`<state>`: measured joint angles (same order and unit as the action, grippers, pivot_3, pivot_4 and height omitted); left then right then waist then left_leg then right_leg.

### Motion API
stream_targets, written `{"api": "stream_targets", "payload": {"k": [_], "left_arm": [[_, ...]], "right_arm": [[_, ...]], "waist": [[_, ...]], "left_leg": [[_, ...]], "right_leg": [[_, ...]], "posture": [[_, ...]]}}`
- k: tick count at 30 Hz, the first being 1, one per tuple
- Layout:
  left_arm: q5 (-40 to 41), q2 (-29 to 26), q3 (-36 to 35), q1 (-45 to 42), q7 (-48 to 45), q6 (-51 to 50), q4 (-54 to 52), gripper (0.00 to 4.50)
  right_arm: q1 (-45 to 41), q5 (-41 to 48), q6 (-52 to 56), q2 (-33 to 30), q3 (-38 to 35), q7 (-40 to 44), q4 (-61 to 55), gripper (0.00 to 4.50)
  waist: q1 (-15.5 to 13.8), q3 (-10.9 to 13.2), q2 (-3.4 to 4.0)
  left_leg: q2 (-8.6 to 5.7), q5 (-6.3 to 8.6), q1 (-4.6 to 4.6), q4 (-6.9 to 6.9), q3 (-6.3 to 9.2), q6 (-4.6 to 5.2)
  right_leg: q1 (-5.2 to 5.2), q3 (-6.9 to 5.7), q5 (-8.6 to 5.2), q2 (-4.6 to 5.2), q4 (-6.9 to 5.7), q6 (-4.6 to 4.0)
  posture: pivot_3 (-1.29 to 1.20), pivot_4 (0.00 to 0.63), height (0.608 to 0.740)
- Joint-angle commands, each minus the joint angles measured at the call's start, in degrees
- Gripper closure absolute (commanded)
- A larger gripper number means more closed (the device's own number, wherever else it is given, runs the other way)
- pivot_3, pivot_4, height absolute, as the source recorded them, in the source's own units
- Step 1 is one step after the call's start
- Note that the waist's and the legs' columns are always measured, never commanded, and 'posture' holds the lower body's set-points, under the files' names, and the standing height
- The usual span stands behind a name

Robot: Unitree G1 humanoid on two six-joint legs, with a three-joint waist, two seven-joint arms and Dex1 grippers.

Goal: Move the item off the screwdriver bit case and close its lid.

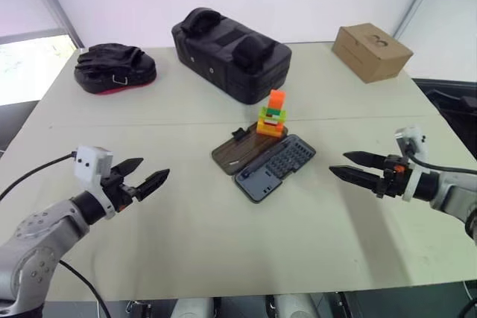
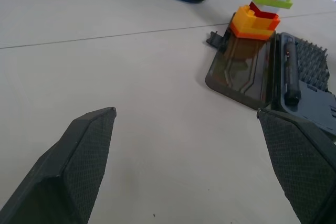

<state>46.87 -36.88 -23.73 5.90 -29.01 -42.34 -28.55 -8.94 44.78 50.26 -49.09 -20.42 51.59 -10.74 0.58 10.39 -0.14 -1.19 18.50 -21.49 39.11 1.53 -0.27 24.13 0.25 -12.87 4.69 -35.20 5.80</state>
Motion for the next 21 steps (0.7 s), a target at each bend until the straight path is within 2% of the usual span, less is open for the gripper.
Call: {"api": "stream_targets", "payload": {"k": [1,11,21], "left_arm": [[0.35,0.17,-1.38,0.31,0.51,0.91,-2.44,0.00],[0.31,1.51,-1.76,-0.21,0.46,3.07,-1.38,0.00],[-1.34,0.43,-0.95,-1.22,-1.58,4.09,1.16,0.00]], "right_arm": [[-0.82,-0.17,-1.45,-0.12,-0.44,0.46,0.00,0.03],[-0.21,-1.92,-3.21,-0.49,-0.02,1.68,2.11,0.03],[1.29,-2.71,-5.14,0.69,-0.18,1.46,2.06,0.03]], "waist": [[-0.01,0.00,0.00],[-0.03,0.00,0.00],[-0.02,0.00,0.00]], "left_leg": [[0.00,0.00,0.00,0.00,0.00,0.00],[-0.02,0.00,-0.01,0.00,-0.01,0.00],[-0.02,0.00,0.00,0.00,-0.01,0.00]], "right_leg": [[0.00,0.00,0.00,0.00,0.00,0.00],[0.00,0.01,0.00,0.01,0.00,-0.01],[0.00,0.01,0.00,0.01,0.00,0.00]], "posture": [[0.00,0.150,0.740],[0.00,0.150,0.740],[0.00,0.150,0.740]]}}
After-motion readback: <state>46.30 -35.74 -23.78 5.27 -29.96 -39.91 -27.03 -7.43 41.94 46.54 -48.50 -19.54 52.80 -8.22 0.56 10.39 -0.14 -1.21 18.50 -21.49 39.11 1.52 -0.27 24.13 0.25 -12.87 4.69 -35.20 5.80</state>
